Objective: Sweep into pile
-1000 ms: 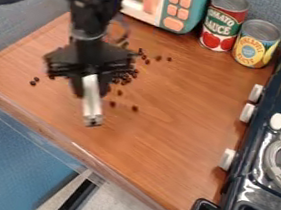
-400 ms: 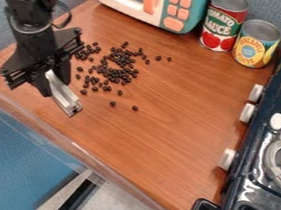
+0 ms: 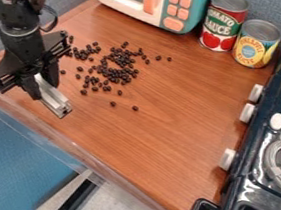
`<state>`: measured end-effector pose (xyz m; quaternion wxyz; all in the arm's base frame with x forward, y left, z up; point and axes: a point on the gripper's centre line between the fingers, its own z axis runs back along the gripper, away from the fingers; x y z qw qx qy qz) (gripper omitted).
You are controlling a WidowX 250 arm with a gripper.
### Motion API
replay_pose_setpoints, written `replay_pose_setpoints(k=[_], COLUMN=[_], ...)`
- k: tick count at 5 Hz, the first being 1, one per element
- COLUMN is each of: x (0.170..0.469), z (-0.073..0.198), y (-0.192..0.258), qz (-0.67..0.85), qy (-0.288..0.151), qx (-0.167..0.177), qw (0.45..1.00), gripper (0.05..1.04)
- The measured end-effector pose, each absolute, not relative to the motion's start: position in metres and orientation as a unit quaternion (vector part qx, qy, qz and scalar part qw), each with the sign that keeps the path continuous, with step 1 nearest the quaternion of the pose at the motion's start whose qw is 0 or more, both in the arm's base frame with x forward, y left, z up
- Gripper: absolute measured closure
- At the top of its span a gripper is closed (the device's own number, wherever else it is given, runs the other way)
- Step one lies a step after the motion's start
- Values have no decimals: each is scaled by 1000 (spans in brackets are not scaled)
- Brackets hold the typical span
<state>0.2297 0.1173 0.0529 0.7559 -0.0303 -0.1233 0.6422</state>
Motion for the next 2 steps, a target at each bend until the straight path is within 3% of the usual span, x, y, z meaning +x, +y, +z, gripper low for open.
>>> replay_pose_setpoints(k=[2], x=[222], z=[36], y=[137], qz=[663], qy=[-119], qx=[-10], qw=[739], gripper=[745])
